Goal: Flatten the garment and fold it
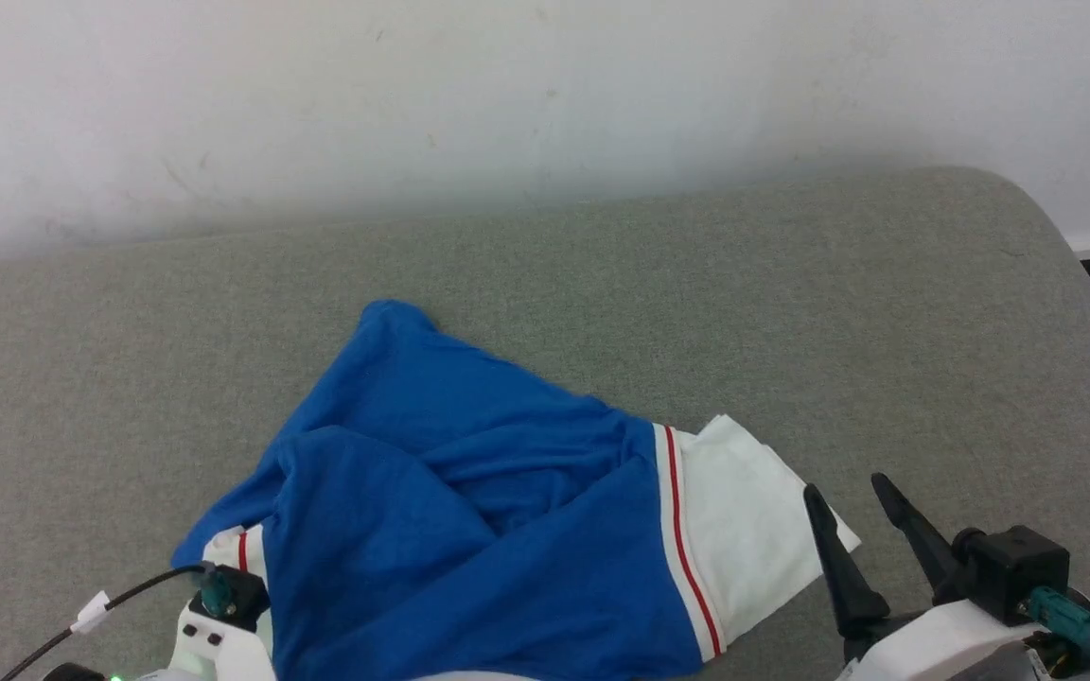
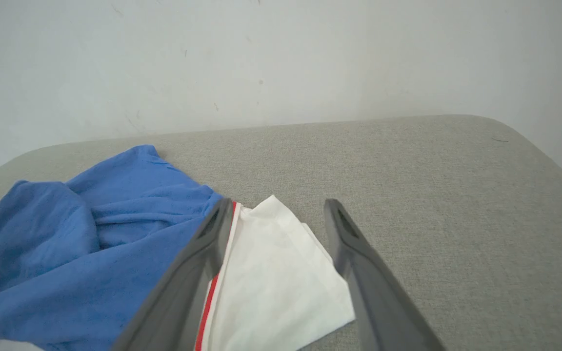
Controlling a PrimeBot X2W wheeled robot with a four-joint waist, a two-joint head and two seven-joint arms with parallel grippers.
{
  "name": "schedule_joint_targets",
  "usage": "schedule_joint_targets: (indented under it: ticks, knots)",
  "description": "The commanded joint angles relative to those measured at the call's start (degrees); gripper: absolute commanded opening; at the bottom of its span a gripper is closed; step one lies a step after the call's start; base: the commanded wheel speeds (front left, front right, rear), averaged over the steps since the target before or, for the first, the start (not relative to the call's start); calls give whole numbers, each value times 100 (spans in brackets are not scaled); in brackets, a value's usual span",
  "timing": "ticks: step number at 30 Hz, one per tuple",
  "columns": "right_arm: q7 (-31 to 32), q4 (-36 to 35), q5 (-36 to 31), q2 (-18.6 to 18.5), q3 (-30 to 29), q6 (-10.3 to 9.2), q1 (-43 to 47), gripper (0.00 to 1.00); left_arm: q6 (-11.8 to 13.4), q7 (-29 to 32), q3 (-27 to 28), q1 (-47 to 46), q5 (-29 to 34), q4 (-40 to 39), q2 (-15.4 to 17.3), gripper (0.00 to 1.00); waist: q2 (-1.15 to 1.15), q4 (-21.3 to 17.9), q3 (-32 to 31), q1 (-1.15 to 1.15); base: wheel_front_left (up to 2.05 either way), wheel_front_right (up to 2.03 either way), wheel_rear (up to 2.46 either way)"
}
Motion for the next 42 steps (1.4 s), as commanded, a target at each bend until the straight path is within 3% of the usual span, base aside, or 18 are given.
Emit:
schedule_joint_targets:
  ticks: [1, 6, 13, 20, 29, 30, 32, 38, 42]
  knots:
    - [17, 30, 34, 16, 0, -4, -85, 100, -51, 20, -208, 166, -68, 325, -256, 0, -1, -14, -3, 1, 0, 0, 0]
    - [405, 167, 195, -96, 253, -4, -80, 100, 125, -470, 25, 226, -135, 394, -394, 0, -1, 64, -85, 1, 0, 0, 0]
    - [1578, 759, 612, -720, 1047, -4, -312, 100, 494, -1292, 476, 410, -125, -39, -400, 0, -1, 251, -126, 1, 0, 0, 0]
    - [2216, 1580, 845, -1265, 2121, -4, -961, 100, 683, -1558, 606, 431, -11, -601, -362, 0, -1, 434, -74, 1, 0, 0, 0]
    - [2938, 2705, 1146, -1467, 3166, -4, -1503, 100, 789, -1758, 656, 447, 13, -818, -438, 0, -1, 470, -14, 1, 0, 0, 0]
    - [2999, 2803, 1192, -1475, 3256, -4, -1538, 54, 780, -1786, 658, 448, -2, -822, -460, 0, -1, 474, -14, 1, 0, 0, 0]
    - [3094, 2965, 1382, -1447, 3392, -4, -1579, 0, 783, -1800, 641, 456, -16, -818, -497, 0, -1, 471, -18, 1, 0, 0, 0]
    - [2934, 3098, 1668, -1474, 3544, -4, -1745, 0, 780, -1882, 663, 482, -70, -808, -543, 0, -1, 453, -69, 1, 0, 0, 0]
    - [2491, 2914, 1787, -1555, 3391, -4, -1861, 0, 828, -2003, 752, 497, -40, -892, -481, 0, -1, 431, -205, 1, 0, 0, 0]
